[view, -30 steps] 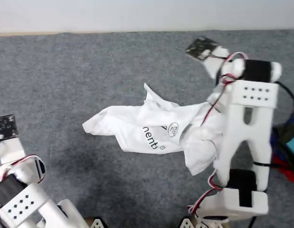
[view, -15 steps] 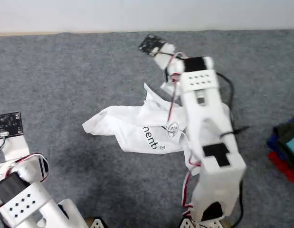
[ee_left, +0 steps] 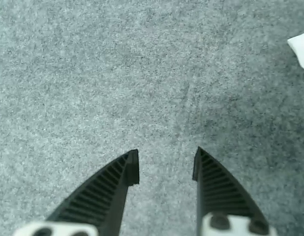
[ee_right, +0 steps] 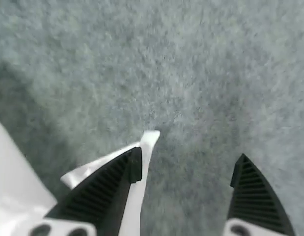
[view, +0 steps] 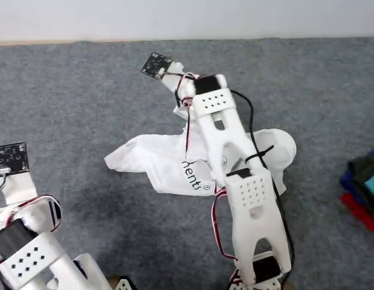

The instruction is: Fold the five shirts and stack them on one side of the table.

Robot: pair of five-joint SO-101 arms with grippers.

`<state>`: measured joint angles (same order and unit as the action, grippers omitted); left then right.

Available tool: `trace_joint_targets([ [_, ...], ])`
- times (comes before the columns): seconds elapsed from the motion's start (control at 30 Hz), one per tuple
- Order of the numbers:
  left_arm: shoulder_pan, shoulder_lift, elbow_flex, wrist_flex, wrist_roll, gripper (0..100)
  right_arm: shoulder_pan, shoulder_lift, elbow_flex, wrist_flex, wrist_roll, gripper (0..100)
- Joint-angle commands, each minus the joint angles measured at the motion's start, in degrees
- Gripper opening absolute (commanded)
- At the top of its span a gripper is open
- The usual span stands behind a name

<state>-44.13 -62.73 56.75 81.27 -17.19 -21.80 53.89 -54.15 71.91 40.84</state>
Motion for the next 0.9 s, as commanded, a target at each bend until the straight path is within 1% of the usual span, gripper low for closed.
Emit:
trace_joint_targets([
  [0.0, 0.00, -0.70, -2.42, 0.00, 0.09, 19, -0.13, 2.07, -5.89, -0.92, -0.62, 30.2],
  [0.1, 0.18, -0.70, -1.36, -0.09, 0.09, 19, -0.13, 5.41, -7.82, -0.92, -0.62, 30.2],
  [0.27, 0.00, -0.70, 1.45, -2.64, 0.09, 19, 0.22, 10.33, -10.99, -0.92, -0.53, 30.2],
  [0.43, 0.18, -0.70, 1.54, -2.90, 0.09, 19, 0.84, 11.56, -14.07, -0.22, -0.18, 29.2],
  [0.5, 0.18, -0.70, 1.54, -2.90, 0.18, 19, 0.92, 11.82, -14.95, 1.10, 1.49, 24.9],
  [0.6, 0.18, -0.70, 1.54, -2.90, 0.18, 19, 1.01, 11.65, -16.44, 3.91, 5.80, 12.1],
  [0.7, 0.18, -0.70, 1.45, -2.90, 0.18, 19, 1.19, 11.65, -22.77, 9.36, 9.23, 1.1],
  [0.87, 0.18, -0.70, 1.45, -2.90, 0.26, 19, 1.80, 11.65, -37.36, 21.23, 13.01, 1.7],
])
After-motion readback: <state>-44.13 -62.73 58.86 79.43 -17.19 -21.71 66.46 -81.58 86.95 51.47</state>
